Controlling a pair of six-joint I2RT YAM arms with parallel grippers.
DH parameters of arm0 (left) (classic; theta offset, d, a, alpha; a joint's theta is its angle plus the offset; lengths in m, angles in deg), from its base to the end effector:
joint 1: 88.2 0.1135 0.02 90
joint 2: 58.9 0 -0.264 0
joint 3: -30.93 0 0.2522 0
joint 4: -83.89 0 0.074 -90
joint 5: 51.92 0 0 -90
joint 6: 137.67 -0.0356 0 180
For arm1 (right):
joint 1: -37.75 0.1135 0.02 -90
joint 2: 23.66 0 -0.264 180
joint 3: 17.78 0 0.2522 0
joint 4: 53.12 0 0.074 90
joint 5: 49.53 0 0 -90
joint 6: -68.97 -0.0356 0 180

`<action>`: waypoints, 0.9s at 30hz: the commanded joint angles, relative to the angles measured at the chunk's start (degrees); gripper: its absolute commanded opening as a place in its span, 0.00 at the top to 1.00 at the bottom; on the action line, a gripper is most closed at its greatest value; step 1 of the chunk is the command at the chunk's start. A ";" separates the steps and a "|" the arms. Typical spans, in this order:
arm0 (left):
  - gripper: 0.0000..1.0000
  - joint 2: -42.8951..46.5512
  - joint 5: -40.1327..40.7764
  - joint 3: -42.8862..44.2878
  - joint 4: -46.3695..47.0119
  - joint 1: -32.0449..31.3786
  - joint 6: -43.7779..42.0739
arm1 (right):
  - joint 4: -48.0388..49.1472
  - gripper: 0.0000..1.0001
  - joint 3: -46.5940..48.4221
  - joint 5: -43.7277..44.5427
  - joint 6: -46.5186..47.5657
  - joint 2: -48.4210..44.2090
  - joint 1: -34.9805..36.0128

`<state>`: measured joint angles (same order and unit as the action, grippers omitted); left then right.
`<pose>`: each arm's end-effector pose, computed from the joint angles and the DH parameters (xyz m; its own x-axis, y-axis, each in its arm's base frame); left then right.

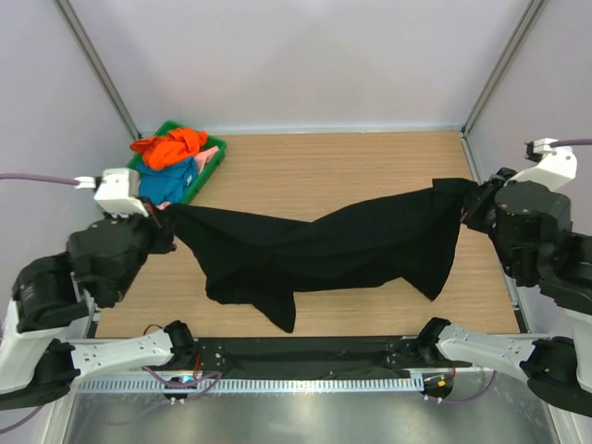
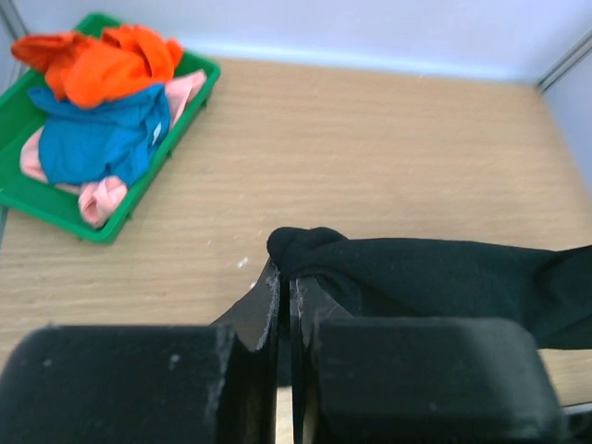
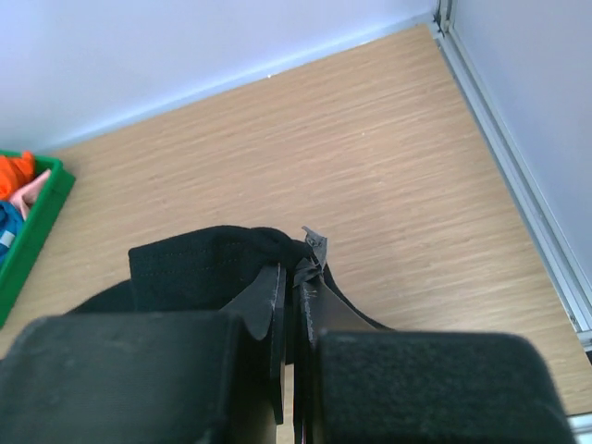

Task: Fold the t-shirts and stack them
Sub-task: Flatten the tshirt out

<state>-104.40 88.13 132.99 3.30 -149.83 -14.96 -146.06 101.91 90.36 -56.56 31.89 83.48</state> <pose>0.0537 -0.0419 0.4728 -0.2883 -0.1963 -0.9372 0.0909 0.9687 -0.2309 0.0653 0.0280 0.5114 -0.2699 0.2595 -0.9273 0.2007 0.9570 0.2094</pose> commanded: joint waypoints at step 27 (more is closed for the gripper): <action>1.00 -4.15 -1.70 15.71 23.32 0.19 -25.75 | 14.31 0.99 4.49 3.00 12.77 -5.10 0.92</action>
<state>-104.79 84.41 151.57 21.37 -149.83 -35.94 -134.19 110.83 85.66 -44.73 23.17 83.50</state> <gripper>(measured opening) 0.015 0.051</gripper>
